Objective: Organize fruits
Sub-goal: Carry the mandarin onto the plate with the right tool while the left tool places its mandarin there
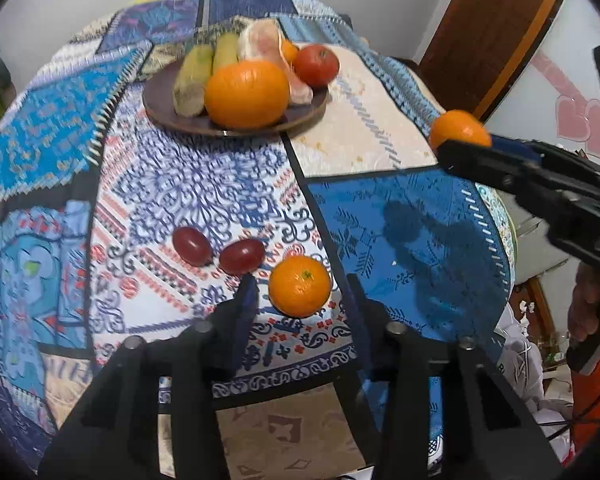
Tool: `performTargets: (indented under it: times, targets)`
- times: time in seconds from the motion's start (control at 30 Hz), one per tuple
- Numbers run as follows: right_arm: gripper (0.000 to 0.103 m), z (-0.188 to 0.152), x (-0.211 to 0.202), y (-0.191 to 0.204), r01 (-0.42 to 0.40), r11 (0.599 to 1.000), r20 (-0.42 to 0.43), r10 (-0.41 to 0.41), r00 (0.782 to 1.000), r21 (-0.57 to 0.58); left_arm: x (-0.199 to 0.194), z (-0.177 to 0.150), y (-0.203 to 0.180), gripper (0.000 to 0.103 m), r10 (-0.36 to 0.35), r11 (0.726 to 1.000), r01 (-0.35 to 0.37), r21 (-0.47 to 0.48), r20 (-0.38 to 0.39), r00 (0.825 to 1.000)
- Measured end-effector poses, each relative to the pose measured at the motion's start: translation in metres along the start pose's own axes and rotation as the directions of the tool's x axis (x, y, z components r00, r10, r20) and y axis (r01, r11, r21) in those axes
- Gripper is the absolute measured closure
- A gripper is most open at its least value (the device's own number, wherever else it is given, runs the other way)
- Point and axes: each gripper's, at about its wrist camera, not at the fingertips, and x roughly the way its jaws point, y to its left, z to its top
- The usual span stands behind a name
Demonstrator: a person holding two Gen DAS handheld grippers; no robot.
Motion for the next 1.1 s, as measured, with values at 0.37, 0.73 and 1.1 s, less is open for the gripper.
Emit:
performTargets:
  times: [0.37,0.73,1.1]
  targets:
    - [0.068,-0.001,0.002,-0.003,-0.001,1.0,-0.002,0.001,1.0,0.008,-0.01,0.003,0.01,0.07,-0.013,1.0,0.014,-0.002,0.053,0.998]
    - [0.068,0.018,0.013,-0.002,0.003,1.0,0.012,-0.003,1.0,-0.01,-0.046,0.037,0.043,0.07,0.043,0.998,-0.034,-0.054,0.19,0.981]
    - [0.068,0.055,0.02,0.001,0.007,1.0,0.07,-0.005,0.998,-0.025,-0.057,0.077,0.075,0.069,0.112,0.993,-0.095,-0.074,0.278,0.954]
